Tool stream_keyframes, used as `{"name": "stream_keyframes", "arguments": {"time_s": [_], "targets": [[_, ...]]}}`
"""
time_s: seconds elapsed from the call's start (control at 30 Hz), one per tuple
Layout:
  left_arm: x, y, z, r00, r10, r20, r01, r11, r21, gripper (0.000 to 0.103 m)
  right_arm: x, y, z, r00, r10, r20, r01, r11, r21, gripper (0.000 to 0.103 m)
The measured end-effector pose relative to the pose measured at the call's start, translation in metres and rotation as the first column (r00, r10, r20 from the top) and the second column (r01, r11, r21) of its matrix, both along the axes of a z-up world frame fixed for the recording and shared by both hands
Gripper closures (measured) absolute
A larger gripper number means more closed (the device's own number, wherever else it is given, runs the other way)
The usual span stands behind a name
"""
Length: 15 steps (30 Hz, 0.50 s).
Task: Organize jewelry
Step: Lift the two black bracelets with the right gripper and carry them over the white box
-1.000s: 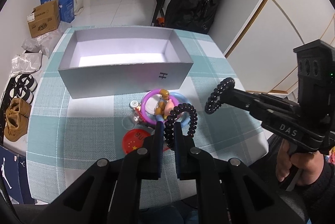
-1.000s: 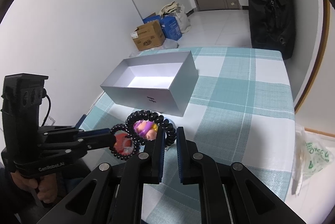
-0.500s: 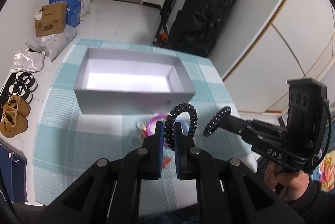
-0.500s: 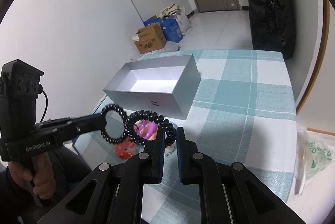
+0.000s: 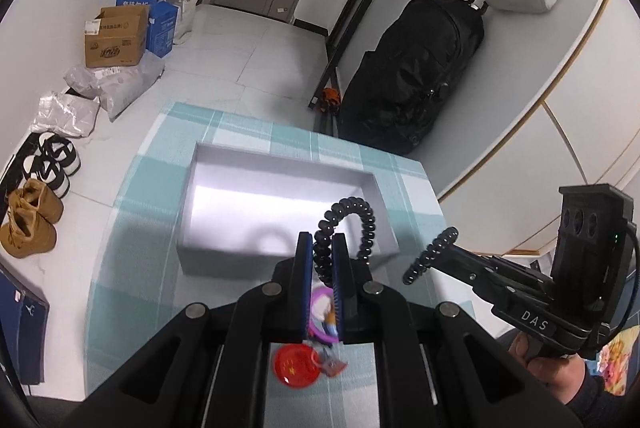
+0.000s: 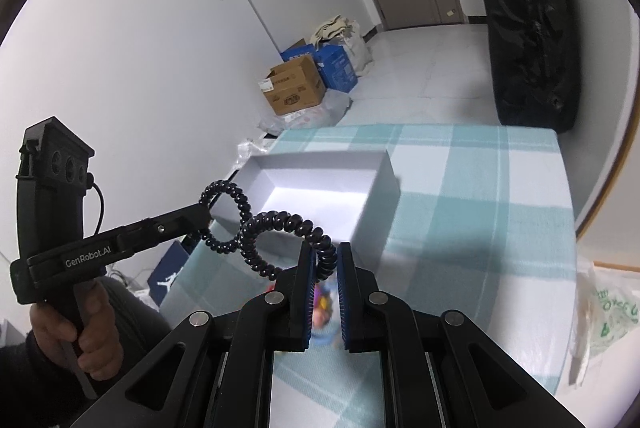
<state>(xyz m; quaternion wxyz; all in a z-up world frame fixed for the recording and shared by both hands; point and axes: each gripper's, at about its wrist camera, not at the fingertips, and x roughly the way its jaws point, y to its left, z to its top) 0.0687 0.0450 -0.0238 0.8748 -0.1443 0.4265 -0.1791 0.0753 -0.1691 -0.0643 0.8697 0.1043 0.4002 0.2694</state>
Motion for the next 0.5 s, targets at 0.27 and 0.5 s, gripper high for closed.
{"name": "stream_keyframes", "arguments": {"time_s": [0.27, 0.5], "targets": [[0.023, 0.001, -0.001, 1.0, 0.026, -0.018, -0.025, 1.0, 0.004, 0.098, 0.039, 0.017, 0.004, 1.0, 0.024, -0.001, -0.024, 1.0, 0.009, 0.093], [0.043, -0.004, -0.009, 0.999, 0.004, -0.046, -0.002, 0.999, 0.042, 0.098, 0.068, 0.023, -0.004, 0.999, 0.028, -0.018, -0.028, 1.0, 0.006, 0.093]]}}
